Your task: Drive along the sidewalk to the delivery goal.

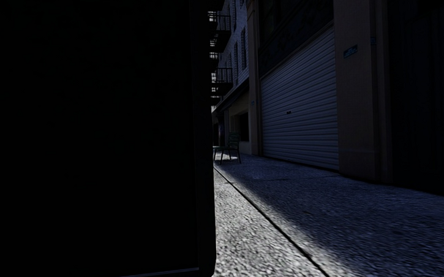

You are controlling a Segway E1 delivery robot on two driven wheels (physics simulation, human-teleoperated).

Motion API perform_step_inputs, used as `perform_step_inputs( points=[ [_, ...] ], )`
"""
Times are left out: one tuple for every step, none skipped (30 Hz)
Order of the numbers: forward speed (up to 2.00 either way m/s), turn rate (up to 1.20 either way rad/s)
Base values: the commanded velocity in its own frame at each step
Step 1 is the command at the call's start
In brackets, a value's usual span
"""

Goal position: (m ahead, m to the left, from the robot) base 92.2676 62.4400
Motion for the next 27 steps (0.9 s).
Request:
perform_step_inputs(
  points=[
    [0.00,0.00],
    [0.00,0.00],
    [0.00,0.00],
    [0.00,0.00],
    [0.00,0.00],
    [0.00,0.00],
    [0.00,0.00],
    [0.00,0.00],
    [0.00,0.00],
    [0.00,0.00],
    [0.00,0.00],
    [0.00,0.00],
    [0.00,0.00],
    [0.00,0.00],
    [0.00,0.00],
    [0.00,0.00],
    [0.00,0.00],
    [0.00,0.00],
    [0.00,0.00],
    [0.00,0.00],
    [0.00,0.00],
    [0.00,0.00],
    [0.00,0.00],
    [0.00,0.00],
    [0.00,0.00],
    [0.00,0.00],
    [0.00,0.00]
  ],
)
